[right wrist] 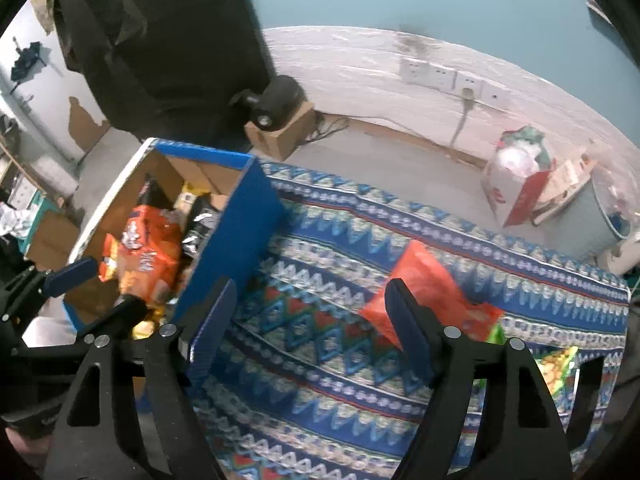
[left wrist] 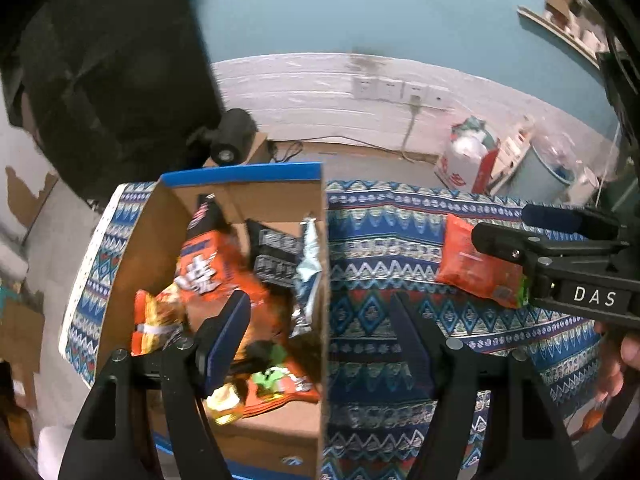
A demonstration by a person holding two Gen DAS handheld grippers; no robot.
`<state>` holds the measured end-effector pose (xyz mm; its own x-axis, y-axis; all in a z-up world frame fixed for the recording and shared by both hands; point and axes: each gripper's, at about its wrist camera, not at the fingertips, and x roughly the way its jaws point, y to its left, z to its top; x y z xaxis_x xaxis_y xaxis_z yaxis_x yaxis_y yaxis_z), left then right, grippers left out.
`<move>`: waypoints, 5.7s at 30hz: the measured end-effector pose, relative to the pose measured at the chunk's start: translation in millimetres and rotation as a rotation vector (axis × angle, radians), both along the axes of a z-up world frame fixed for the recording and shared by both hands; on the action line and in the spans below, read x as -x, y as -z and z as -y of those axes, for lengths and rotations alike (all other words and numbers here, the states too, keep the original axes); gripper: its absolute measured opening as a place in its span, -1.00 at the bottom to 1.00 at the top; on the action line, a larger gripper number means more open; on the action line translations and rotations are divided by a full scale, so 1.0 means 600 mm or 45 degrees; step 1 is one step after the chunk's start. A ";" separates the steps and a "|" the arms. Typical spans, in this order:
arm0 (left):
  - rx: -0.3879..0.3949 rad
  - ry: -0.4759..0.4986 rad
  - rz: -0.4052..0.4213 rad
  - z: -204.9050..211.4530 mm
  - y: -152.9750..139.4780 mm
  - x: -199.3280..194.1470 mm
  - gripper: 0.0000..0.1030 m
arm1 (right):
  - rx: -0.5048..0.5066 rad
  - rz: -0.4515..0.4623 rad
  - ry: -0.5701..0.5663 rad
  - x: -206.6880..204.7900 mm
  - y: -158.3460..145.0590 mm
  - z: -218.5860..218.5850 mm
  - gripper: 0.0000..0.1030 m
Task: Organize snacks
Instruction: 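Move both open tools toward the red bag and green bag on the cloth, then grasp the red snack bag with left tool while right tool grasps green peanut bag, then lift and carry the red bag and green peanut bag over the box with both tools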
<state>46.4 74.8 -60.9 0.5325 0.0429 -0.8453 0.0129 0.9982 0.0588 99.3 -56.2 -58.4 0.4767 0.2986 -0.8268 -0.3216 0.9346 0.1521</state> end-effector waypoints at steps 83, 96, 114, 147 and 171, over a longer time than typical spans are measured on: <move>0.067 0.173 -0.348 0.226 0.188 -0.127 0.69 | 0.174 -0.290 0.411 -0.021 0.191 0.281 0.57; 0.277 0.062 -0.469 0.245 0.243 -0.140 0.69 | 0.163 -0.380 0.471 -0.057 0.269 0.315 0.57; 0.091 0.209 -0.467 0.294 0.278 -0.131 0.82 | 0.196 -0.304 0.317 -0.027 0.267 0.301 -0.39; 0.017 0.287 -0.178 0.238 0.123 -0.052 -0.28 | 0.213 -0.090 0.226 0.044 0.140 0.275 -0.39; 0.015 0.140 0.127 0.089 -0.029 0.014 -0.28 | 0.092 0.090 0.010 0.069 0.015 0.121 -0.39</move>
